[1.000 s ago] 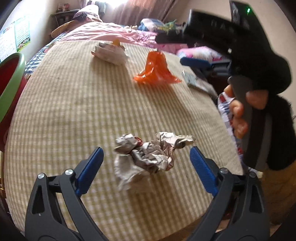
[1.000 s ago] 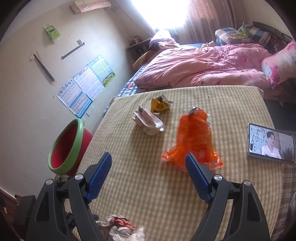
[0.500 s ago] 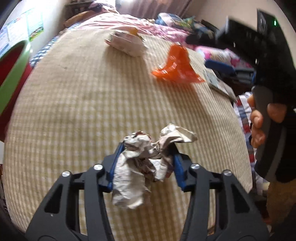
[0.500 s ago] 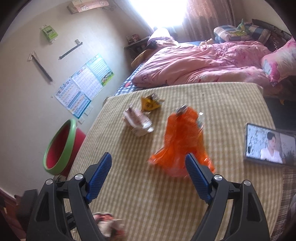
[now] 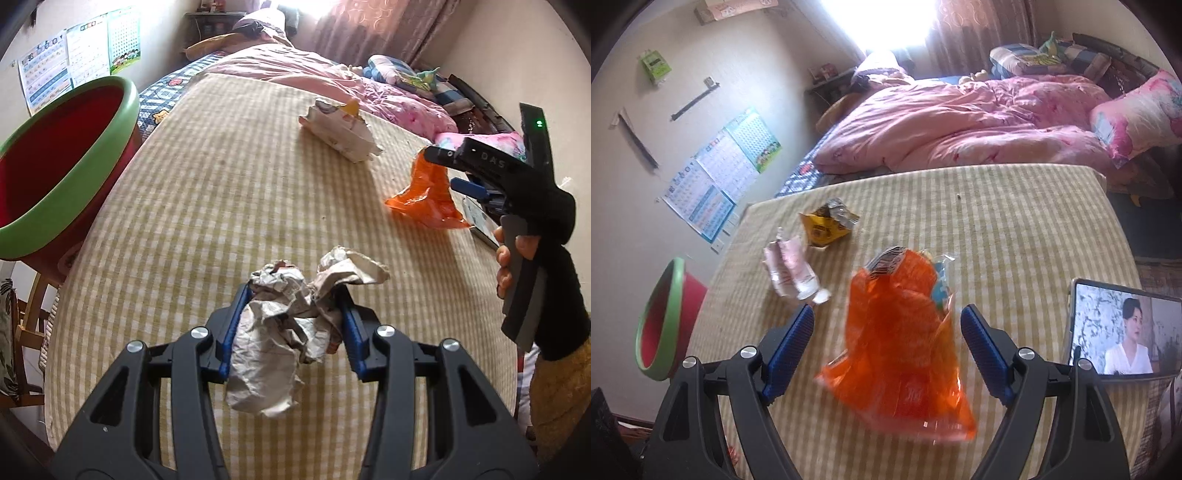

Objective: Collect trash
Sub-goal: 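Grasp the crumpled grey paper with the left tool while the right tool grasps the orange bag, then carry the crumpled paper and orange bag over the red bucket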

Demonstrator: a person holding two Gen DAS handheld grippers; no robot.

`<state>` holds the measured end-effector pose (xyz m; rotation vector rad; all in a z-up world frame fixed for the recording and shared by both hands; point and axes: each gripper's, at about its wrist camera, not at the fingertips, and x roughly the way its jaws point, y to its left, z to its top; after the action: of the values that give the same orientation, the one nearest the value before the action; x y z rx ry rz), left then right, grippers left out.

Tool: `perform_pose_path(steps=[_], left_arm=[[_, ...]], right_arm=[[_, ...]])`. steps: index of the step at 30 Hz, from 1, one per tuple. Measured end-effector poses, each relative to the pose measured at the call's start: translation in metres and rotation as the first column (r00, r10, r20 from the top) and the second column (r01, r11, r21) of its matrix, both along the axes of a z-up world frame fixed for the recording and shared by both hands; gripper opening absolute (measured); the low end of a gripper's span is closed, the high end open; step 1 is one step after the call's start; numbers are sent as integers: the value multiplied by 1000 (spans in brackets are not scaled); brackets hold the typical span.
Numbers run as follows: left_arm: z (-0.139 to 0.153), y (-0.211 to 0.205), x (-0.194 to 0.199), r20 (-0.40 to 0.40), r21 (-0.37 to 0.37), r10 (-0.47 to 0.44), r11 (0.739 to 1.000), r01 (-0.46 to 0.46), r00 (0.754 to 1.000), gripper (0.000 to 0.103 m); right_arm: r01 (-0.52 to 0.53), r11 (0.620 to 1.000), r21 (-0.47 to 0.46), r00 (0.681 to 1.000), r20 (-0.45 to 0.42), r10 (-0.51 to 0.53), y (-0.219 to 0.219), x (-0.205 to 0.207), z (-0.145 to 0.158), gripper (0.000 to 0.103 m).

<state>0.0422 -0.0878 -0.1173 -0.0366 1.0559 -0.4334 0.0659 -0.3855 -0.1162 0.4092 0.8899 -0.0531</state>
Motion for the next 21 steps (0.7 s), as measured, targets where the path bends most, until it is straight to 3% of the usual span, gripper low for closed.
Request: perform_pose_path(steps=[2,5,8,14,21], left_arm=[[0,2,0,-2,2,2,1000,-2,1000,44],[-1,1,1,-2,4,6,1000,-6,1000,44],[1,4,2,6,2,16,1000,-16,1000,44],[6,9,7,28,-7,31,999,-31,999,44],[7,12,8,30,-19,31,999,-30,999,44]], right_arm=[[1,1000,-9,1000,-23,-1,-2,7,-7,79],[-20,1000,-20,999,-47,19,-1,12,-15,62],[-38,999,-8,999,-32,38,2,8,-14,57],[-77,996,43,996,55,75,18,-15,9,57],[-121,990,70,991,61,117,44,-31,20,58]])
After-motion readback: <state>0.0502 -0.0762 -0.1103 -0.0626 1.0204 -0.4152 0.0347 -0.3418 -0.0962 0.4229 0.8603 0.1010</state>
